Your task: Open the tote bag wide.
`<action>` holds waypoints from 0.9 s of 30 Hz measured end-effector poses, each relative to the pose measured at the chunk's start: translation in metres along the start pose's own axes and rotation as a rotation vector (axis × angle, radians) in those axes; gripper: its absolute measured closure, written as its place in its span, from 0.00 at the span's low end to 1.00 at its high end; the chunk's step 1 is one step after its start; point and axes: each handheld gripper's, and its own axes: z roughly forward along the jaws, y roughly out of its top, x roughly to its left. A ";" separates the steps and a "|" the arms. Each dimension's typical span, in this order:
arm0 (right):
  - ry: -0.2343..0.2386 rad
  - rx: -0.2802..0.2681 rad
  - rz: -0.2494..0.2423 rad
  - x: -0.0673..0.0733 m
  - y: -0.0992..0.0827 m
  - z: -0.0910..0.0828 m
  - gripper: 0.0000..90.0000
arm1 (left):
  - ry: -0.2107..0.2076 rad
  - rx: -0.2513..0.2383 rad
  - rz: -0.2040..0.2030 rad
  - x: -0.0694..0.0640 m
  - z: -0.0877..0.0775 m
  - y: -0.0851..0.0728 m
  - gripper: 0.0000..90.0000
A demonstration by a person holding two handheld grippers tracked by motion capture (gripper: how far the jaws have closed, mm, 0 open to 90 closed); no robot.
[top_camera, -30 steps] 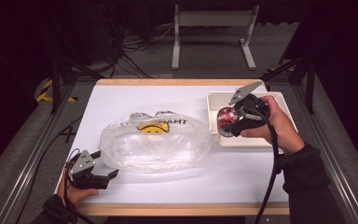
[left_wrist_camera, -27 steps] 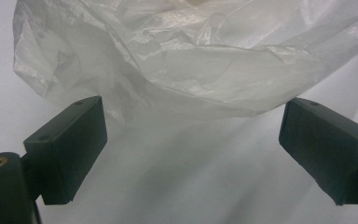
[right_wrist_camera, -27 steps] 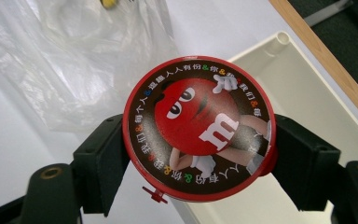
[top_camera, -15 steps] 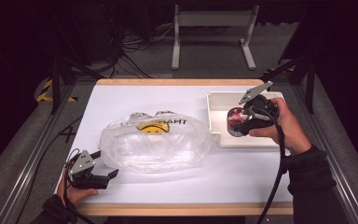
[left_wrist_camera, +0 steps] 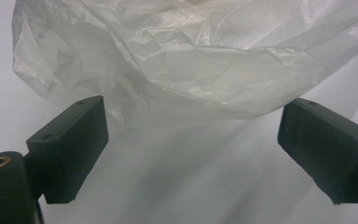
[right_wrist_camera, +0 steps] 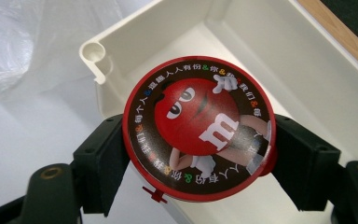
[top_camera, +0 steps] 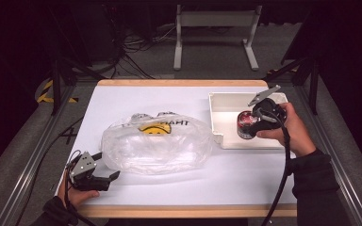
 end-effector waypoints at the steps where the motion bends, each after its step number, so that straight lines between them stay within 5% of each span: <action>1: 0.000 0.001 0.010 -0.001 -0.001 0.002 0.28 | -0.001 0.000 0.001 0.000 0.000 0.000 0.10; 27: 0.007 0.020 0.086 -0.020 -0.020 0.048 0.28 | -0.001 0.001 0.007 0.000 0.000 0.000 0.10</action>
